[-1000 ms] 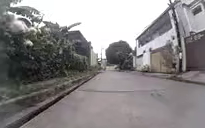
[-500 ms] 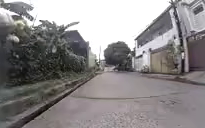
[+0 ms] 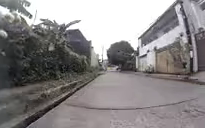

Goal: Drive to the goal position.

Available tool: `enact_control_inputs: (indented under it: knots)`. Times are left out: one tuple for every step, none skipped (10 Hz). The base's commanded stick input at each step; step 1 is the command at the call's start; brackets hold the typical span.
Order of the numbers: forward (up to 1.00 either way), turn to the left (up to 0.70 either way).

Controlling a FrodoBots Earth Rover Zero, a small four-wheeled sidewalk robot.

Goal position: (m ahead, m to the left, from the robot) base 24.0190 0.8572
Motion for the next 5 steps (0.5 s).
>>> enact_control_inputs:
  knots:
    - [1.00, 0.00]
    - [1.00, 0.00]
    - [1.00, 0.00]
    - [1.00, 0.00]
    - [1.00, -0.05]
